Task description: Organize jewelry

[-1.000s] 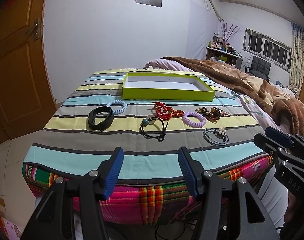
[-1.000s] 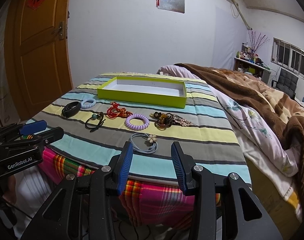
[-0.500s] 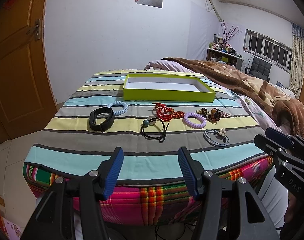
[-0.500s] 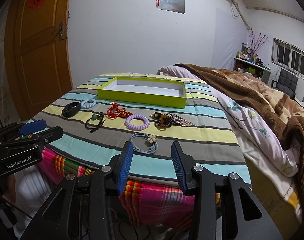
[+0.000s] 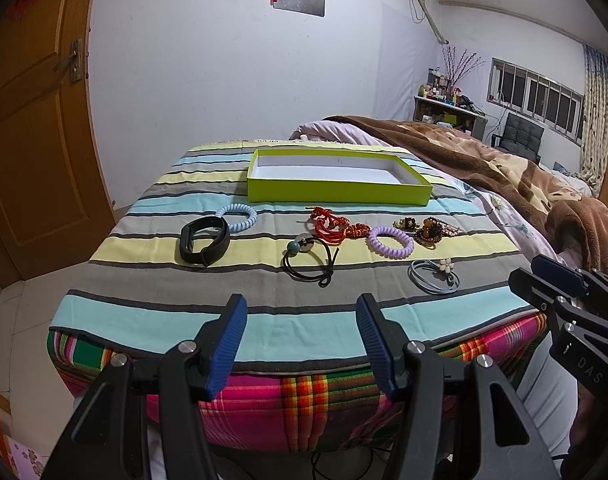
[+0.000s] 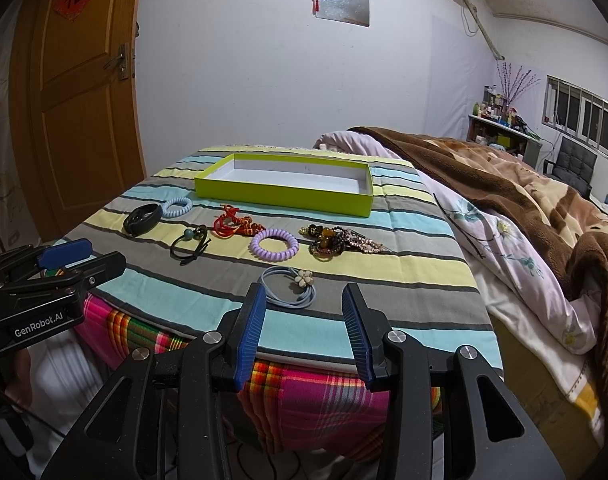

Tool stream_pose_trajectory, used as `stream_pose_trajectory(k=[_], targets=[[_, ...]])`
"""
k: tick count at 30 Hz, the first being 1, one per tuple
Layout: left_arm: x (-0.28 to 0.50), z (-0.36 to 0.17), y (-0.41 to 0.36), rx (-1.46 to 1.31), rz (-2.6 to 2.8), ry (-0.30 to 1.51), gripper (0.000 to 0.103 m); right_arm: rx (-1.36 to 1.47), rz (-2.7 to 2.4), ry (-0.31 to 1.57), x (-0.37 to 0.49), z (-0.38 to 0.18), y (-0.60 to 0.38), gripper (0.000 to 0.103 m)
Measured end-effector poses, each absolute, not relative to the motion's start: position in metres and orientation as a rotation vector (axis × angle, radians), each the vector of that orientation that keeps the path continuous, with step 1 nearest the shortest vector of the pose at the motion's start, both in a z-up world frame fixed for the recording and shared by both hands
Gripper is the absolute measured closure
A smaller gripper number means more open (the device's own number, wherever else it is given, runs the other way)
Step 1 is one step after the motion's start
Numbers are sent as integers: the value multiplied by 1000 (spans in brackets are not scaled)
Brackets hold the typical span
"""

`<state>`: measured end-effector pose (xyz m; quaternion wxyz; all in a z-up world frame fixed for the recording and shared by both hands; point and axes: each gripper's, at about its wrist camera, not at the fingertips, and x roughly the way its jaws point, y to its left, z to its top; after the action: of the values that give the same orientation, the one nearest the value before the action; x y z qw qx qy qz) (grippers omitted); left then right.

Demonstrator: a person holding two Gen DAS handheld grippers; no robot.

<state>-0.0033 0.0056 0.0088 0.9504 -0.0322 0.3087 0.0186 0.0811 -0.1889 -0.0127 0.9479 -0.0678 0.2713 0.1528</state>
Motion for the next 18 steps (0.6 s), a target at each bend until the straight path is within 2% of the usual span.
stream_pose_trajectory(k=[18], targets=[[2, 6, 7, -75, 24, 626, 44, -137, 312, 556, 86, -12, -190, 62]])
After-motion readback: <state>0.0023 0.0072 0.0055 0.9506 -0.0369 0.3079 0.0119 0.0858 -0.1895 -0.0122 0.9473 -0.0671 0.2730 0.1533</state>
